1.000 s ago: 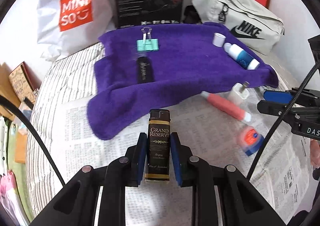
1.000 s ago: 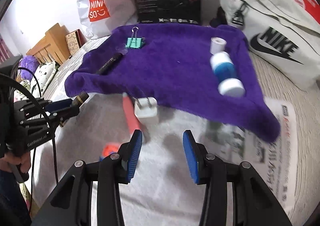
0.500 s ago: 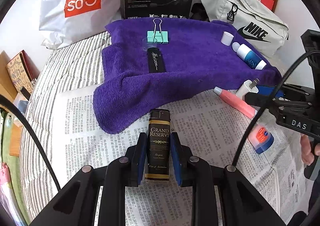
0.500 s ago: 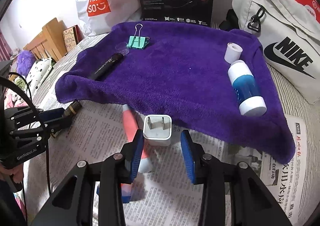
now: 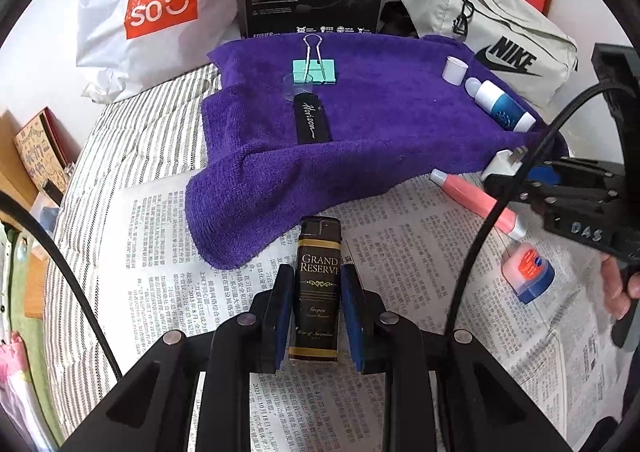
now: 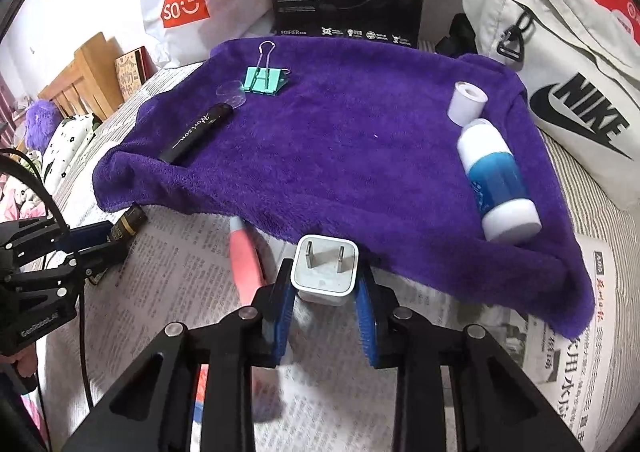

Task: Organize rigid objects
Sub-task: 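Grasp the Grand Reserve box with the left gripper while the right gripper grasps the white plug adapter, then carry the Grand Reserve box and plug adapter onto the purple towel with both grippers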

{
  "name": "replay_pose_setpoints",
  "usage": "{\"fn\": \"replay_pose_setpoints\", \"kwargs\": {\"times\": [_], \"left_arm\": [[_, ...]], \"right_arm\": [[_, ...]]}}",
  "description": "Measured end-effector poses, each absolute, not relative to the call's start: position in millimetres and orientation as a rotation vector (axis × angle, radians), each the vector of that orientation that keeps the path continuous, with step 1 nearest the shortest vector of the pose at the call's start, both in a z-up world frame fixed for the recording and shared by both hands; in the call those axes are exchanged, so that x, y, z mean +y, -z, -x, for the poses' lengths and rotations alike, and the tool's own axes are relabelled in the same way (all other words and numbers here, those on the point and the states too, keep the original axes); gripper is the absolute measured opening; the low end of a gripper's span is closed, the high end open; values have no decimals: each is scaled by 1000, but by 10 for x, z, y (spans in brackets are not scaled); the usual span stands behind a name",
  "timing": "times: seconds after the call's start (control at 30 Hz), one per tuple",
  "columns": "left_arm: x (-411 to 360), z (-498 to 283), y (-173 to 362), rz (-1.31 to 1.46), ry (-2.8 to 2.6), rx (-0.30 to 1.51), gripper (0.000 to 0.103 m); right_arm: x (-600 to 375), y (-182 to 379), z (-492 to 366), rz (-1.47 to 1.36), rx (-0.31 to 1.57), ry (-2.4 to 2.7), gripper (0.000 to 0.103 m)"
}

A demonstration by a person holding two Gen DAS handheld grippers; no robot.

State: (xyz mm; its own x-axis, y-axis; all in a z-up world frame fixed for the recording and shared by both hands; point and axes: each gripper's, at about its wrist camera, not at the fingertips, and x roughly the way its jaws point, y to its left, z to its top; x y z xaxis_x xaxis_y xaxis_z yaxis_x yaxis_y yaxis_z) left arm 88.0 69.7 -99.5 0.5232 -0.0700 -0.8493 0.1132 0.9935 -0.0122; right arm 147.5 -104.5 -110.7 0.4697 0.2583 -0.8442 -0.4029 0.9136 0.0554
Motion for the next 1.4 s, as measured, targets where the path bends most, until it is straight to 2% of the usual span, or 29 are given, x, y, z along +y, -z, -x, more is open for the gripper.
{"fn": "replay_pose_setpoints", "kwargs": {"times": [0.37,0.67,1.4], "left_arm": [[641,-867,1004,-83,89,1018,23],[610,-832,859,17,132,1005,23],[596,-1050,505,37,114,955,23]], "right_arm": [[-1451,989,-1271,131,1002,-376,29],[-1641,872,-1146,129,996,-375,29],[-1639,597,-1287,118,972,-419,29]]}}
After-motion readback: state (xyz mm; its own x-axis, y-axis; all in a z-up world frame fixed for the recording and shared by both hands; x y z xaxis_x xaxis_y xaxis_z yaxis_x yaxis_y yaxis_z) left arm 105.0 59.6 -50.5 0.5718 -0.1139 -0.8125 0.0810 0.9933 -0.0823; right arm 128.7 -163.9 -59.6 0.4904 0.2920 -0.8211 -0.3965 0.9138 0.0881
